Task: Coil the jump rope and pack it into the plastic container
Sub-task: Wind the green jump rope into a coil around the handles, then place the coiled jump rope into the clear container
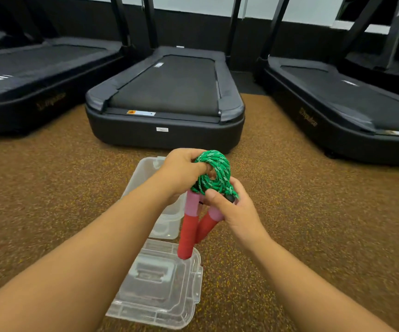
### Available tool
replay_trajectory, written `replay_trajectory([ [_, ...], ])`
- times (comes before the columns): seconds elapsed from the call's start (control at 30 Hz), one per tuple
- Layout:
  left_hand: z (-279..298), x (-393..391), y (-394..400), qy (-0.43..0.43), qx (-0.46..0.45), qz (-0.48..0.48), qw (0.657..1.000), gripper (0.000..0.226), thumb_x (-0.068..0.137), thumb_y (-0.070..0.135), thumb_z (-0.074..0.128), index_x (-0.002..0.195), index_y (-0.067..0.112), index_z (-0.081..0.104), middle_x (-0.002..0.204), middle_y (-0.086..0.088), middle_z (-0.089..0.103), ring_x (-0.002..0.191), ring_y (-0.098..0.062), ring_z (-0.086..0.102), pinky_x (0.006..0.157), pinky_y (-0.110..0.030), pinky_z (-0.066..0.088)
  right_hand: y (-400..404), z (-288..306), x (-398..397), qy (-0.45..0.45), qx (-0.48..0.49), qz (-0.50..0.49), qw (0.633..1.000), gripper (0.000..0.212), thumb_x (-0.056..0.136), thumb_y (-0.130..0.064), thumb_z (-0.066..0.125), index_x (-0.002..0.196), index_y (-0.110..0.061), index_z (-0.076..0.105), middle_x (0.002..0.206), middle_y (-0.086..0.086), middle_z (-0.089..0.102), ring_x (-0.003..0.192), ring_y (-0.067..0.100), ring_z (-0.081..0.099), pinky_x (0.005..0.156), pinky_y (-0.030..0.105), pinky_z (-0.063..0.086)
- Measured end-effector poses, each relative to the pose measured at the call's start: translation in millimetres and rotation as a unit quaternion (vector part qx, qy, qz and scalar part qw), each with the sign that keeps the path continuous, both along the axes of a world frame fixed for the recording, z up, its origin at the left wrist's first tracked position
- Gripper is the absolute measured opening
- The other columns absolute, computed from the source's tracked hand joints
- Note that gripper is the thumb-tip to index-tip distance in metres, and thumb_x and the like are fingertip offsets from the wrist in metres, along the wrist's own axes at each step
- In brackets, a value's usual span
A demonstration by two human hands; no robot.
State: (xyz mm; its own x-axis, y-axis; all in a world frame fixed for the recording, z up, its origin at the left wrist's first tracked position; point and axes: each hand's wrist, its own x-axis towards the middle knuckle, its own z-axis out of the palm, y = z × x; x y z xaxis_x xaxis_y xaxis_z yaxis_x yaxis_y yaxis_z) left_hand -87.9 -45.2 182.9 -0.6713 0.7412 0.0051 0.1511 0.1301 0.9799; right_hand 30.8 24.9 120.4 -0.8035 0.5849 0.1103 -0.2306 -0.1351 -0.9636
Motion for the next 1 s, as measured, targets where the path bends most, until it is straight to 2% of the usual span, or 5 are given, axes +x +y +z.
replay_trajectory([
  [0.13, -7.5, -25.2, -8.4, -0.051, 0.018, 0.005, 0.998, 0.024, 0.088, -0.003, 0.053, 0.102, 0.009, 0.07, 0.09, -0.013, 0.07, 0.095, -0.028, 0.067, 0.093, -0.044, 0.053, -17.7, -22.0, -20.0, -0.026, 0.014, 0.016, 0.999, 0.058, 0.066, -0.013, 0.076, 0.12, -0.008, 0.056, 0.11, 0.011, 0.071, 0.092, 0.013, 0.067, 0.076, 0.022, 0.052],
  [0.27, -11.3, -53.6, -16.5, -0.081, 0.05, 0.021, 0.995, 0.022, 0.089, -0.003, 0.052, 0.1, 0.007, 0.069, 0.092, -0.014, 0.07, 0.096, -0.03, 0.066, 0.092, -0.045, 0.053, -40.3, -48.4, -37.2, -0.091, 0.016, 0.07, 0.993, 0.059, 0.065, -0.008, 0.076, 0.117, -0.027, 0.055, 0.107, 0.013, 0.07, 0.089, 0.017, 0.068, 0.074, 0.03, 0.056],
  [0.5, -22.4, -90.3, -15.6, -0.107, 0.087, 0.051, 0.989, 0.021, 0.09, 0.005, 0.055, 0.096, 0.017, 0.071, 0.096, -0.012, 0.073, 0.095, -0.029, 0.069, 0.085, -0.048, 0.056, -60.7, -65.2, -71.3, -0.105, 0.0, 0.084, 0.991, 0.041, 0.077, 0.003, 0.072, 0.107, -0.021, 0.057, 0.091, 0.003, 0.07, 0.081, 0.006, 0.068, 0.077, 0.025, 0.055],
  [0.73, -24.4, -114.1, -4.3, -0.122, 0.125, 0.053, 0.983, 0.025, 0.091, 0.0, 0.052, 0.108, 0.009, 0.067, 0.105, -0.018, 0.071, 0.096, -0.03, 0.069, 0.082, -0.044, 0.057, -58.1, -72.8, -108.6, -0.125, 0.007, 0.022, 0.992, 0.024, 0.081, -0.005, 0.07, 0.102, -0.013, 0.06, 0.073, -0.006, 0.062, 0.057, 0.001, 0.055, 0.058, 0.018, 0.046],
  [1.0, -32.9, -172.7, 4.6, -0.017, 0.08, 0.045, 0.996, 0.032, 0.085, -0.001, 0.055, 0.106, 0.018, 0.07, 0.103, -0.01, 0.072, 0.096, -0.024, 0.069, 0.086, -0.044, 0.057, -40.1, -78.1, -158.1, -0.184, 0.1, -0.034, 0.977, 0.016, 0.085, -0.012, 0.066, 0.087, -0.025, 0.056, 0.065, -0.014, 0.055, 0.062, 0.003, 0.052, 0.064, 0.021, 0.041],
])
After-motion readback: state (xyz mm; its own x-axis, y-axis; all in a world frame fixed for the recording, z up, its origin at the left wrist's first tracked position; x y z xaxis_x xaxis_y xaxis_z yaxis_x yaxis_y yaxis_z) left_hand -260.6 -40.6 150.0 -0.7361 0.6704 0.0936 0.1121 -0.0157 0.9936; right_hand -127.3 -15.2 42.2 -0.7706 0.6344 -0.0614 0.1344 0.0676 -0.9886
